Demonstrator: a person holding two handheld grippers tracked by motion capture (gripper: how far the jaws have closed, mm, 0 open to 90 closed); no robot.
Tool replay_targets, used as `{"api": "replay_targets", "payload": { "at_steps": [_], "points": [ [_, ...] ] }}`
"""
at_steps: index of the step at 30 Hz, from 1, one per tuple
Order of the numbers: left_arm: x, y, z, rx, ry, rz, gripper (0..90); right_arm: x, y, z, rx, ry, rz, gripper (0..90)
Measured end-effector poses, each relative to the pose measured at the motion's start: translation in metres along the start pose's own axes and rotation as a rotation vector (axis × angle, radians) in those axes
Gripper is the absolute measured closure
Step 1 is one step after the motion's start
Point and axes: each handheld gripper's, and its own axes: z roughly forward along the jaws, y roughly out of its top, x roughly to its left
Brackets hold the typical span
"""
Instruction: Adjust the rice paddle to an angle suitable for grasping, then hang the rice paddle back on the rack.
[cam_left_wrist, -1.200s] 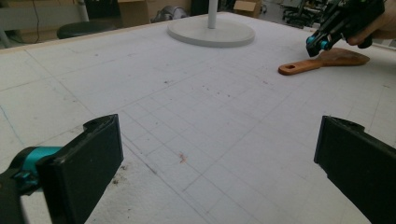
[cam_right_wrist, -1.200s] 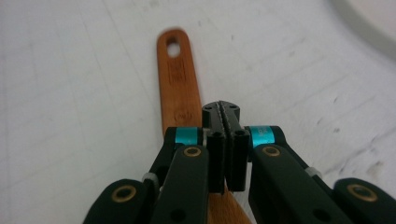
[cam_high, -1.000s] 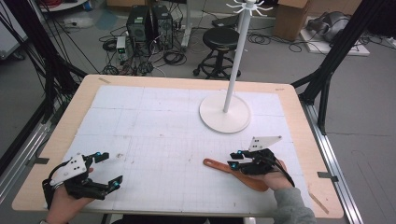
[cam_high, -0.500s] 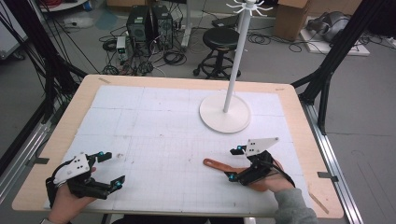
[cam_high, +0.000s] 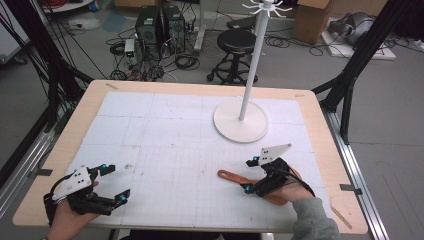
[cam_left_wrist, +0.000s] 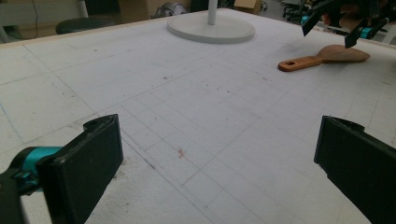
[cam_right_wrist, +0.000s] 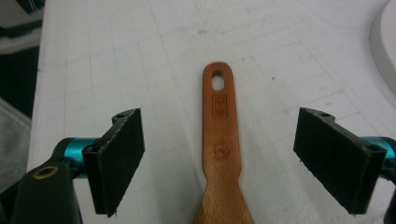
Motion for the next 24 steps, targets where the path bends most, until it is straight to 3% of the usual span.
{"api": "replay_targets", "payload": {
  "at_steps": [6, 11, 18, 24],
  "points": [
    [0.001, -0.001, -0.005, 0.000, 0.018, -0.007, 1.8, -0.005, 0.007, 0.003, 0.073, 0.010, -0.014, 15.4],
    [-0.001, -0.001, 0.000, 0.012, 0.005, 0.002, 1.8, -0.009, 0.006, 0.007, 0.113, -0.004, -0.025, 16.6],
    [0.001, -0.002, -0.001, 0.017, 0.009, -0.003, 1.8, -0.012, 0.008, 0.014, 0.191, -0.030, -0.029, 21.6],
    [-0.001, -0.002, -0.003, 0.015, 0.009, 0.004, 1.8, -0.009, 0.012, 0.020, 0.249, -0.022, -0.044, 29.1]
  ]
}}
